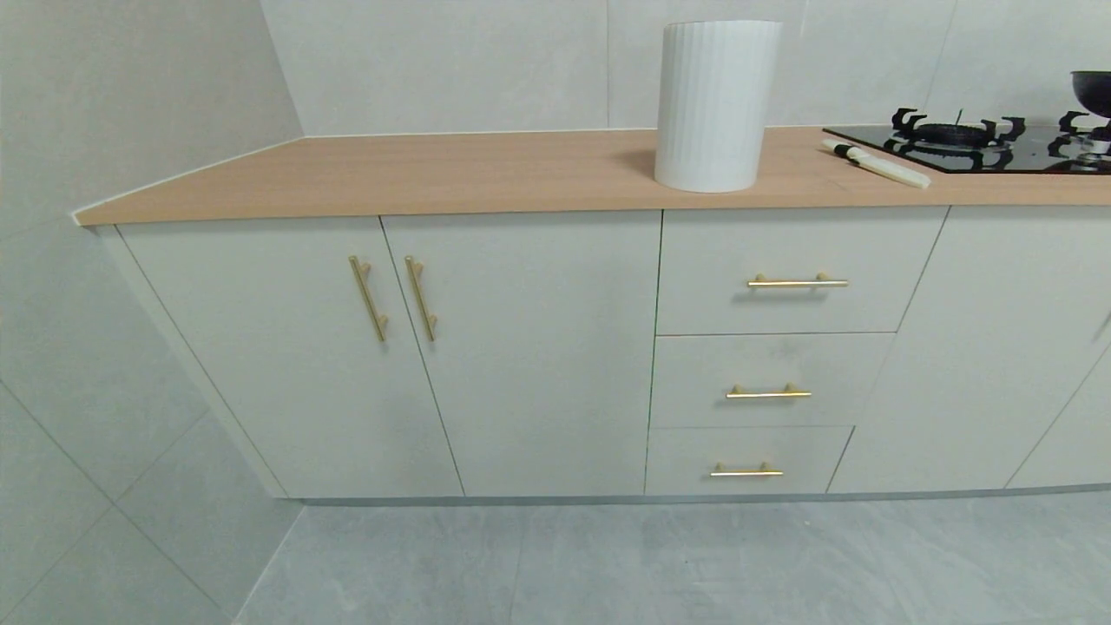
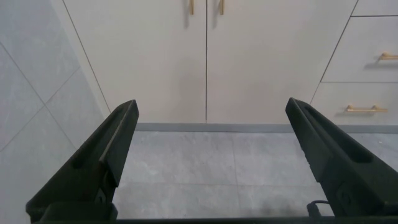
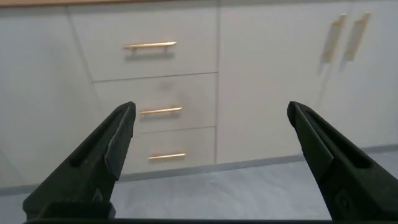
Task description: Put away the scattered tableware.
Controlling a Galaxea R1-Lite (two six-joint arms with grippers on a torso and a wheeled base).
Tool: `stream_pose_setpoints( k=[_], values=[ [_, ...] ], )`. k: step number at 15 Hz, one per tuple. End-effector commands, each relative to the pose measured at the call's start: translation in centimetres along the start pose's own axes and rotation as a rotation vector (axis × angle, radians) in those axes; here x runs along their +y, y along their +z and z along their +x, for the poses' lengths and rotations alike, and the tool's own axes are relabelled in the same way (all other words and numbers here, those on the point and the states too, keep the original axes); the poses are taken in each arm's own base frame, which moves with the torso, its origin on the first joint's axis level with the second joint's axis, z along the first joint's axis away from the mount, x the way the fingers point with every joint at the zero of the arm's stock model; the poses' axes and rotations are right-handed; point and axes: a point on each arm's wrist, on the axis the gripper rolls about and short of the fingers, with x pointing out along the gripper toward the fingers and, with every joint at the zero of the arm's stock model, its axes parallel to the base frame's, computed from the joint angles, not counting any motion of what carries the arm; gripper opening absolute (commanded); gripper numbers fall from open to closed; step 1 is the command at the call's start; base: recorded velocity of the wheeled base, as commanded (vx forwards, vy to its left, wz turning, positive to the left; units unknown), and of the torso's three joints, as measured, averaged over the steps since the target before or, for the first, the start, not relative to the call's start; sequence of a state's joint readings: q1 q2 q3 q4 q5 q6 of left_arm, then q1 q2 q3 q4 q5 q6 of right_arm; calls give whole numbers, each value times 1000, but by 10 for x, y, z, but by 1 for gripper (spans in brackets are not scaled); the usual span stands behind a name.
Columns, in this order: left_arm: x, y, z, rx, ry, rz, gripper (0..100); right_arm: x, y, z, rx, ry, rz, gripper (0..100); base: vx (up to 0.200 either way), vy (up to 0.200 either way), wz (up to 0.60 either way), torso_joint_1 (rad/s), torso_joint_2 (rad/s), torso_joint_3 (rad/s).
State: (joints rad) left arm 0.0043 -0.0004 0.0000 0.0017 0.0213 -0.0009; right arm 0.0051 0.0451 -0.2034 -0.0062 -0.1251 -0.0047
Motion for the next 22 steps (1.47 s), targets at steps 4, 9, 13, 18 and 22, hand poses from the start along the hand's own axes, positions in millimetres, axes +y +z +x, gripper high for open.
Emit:
stream_pose_setpoints(
  k=[4,9,13,18,22],
  values=[
    [0,0,0,0,1,-1,100,4,-46,5,87,130,-10,100,0,0,0,0,0,0],
    [0,0,0,0,1,-1,100,4,-59,5,168,149,-7,100,0,0,0,0,0,0],
    [0,0,0,0,1,-1,100,4,-58,5,159,151,-8,100,0,0,0,0,0,0],
    [0,0,0,0,1,-1,100,4,-58,5,159,153,-9,100,0,0,0,0,0,0],
    [0,0,0,2,1,4,100,5,-58,5,159,154,-6,100,0,0,0,0,0,0]
  ],
)
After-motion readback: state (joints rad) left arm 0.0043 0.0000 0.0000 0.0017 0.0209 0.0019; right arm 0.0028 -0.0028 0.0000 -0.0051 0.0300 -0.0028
